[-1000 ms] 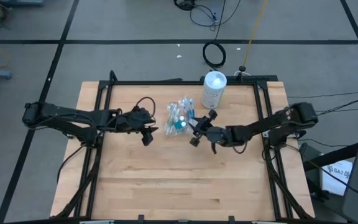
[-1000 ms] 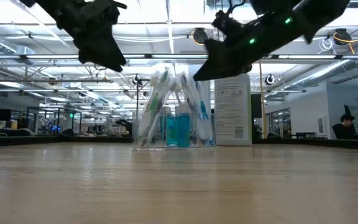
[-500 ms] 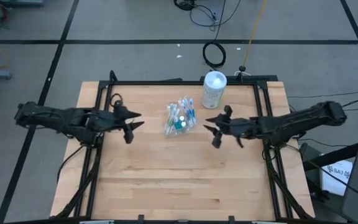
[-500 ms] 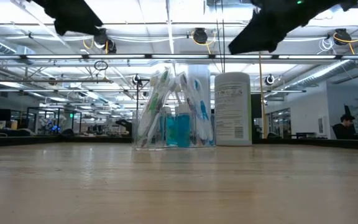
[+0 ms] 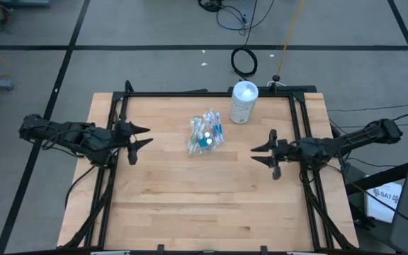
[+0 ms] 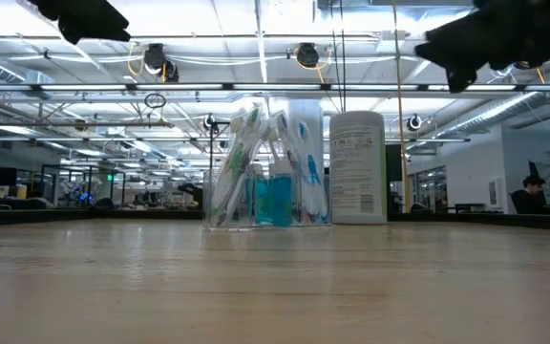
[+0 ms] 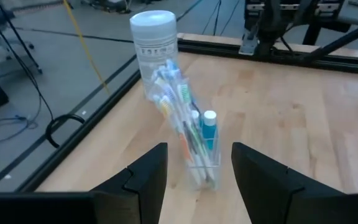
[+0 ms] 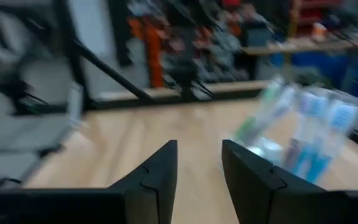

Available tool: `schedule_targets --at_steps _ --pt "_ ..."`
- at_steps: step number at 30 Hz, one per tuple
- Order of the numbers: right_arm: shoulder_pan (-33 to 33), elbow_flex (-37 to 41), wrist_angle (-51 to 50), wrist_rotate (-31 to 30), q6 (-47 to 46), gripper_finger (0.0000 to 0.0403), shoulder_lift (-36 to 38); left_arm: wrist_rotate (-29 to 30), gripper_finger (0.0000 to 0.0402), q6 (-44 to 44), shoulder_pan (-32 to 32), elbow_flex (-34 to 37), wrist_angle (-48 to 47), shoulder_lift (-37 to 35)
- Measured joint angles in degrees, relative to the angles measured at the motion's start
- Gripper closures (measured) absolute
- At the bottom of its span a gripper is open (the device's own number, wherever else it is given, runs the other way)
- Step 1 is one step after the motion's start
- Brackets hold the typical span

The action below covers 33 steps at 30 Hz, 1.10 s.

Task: Pick & Place toothbrushing station
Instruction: Return to Home Position

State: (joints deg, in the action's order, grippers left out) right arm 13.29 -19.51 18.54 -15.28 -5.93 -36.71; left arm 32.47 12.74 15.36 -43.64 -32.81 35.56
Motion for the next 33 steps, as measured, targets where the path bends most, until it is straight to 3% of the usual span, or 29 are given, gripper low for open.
schedule_targets --at_steps 4,8,13,22,33 --pt "0.07 8.28 9.7 6.5 -0.37 0.0285 6.4 1.6 0.0217 -1.41 0.98 4.01 2.33 -3.62" --pt "0.07 13.42 13.08 9.58 -0.44 0.0286 11.59 -0.61 0.0217 -5.46 1.85 9.41 7.88 -8.42" --pt "0.05 14.34 10.78 10.0 -0.17 0.0286 17.08 -3.84 0.0217 -9.79 3.01 17.37 17.06 -14.24" --pt "0.05 14.38 3.55 17.83 1.21 0.0287 21.83 -4.04 0.0217 -17.79 3.51 33.33 37.79 -22.25" --pt "0.05 15.82 -0.05 19.19 2.12 0.0287 27.65 -14.56 0.0217 -22.0 3.51 36.82 37.4 -30.44"
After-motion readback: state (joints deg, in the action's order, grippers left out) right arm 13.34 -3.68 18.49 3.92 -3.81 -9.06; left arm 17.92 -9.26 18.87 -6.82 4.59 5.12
